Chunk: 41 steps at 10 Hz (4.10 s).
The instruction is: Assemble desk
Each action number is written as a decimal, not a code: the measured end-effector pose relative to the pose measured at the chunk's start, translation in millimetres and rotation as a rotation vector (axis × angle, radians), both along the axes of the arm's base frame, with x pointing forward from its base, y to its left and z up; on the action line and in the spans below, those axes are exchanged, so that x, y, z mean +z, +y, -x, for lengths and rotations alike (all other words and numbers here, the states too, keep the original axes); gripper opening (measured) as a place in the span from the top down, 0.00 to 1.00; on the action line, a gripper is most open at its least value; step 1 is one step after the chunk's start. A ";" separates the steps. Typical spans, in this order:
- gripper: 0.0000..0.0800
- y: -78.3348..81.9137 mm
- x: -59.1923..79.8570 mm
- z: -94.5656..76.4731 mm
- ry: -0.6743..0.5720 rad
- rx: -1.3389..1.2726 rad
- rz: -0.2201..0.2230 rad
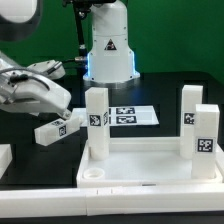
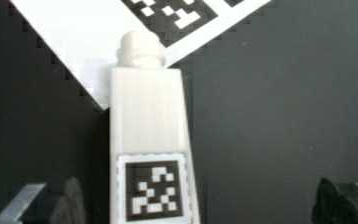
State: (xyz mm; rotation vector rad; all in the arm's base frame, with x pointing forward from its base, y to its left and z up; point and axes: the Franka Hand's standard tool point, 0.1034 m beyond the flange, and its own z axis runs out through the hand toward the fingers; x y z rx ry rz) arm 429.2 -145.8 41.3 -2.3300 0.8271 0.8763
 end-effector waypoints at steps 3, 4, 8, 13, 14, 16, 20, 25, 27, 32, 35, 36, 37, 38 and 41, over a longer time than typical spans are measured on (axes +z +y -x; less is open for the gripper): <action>0.19 -22.3 -4.6 -16.9 0.154 -0.049 -0.059; 0.19 -22.2 -6.5 -18.2 0.143 -0.040 -0.058; 0.19 -17.2 -24.4 -17.9 0.213 -0.099 -0.041; 0.21 -9.8 -35.7 -11.1 0.244 -0.121 -0.023; 0.42 -9.8 -35.7 -11.1 0.244 -0.121 -0.023; 0.64 -10.4 -35.2 -12.3 0.238 -0.122 -0.017; 0.64 -28.7 52.0 -47.2 0.058 -0.097 -0.016; 0.64 -35.7 66.4 -69.5 -0.255 -0.104 0.239; 0.64 -27.6 115.3 -118.0 -0.368 -0.009 0.303; 0.64 -1.7 135.3 -157.9 -0.685 0.029 0.558; 0.64 33.4 141.0 -187.2 -0.832 0.056 0.681; 0.64 47.7 141.8 -198.7 -0.896 0.075 0.731; 0.64 70.5 136.9 -205.2 -0.949 0.088 0.776; 0.64 83.2 130.6 -199.8 -0.989 0.075 0.808; 0.64 86.5 126.3 -197.9 -1.009 0.086 0.826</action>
Offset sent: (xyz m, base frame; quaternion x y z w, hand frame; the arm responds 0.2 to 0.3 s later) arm 0.0000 0.0000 0.0000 0.0000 0.0000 0.0000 1.0000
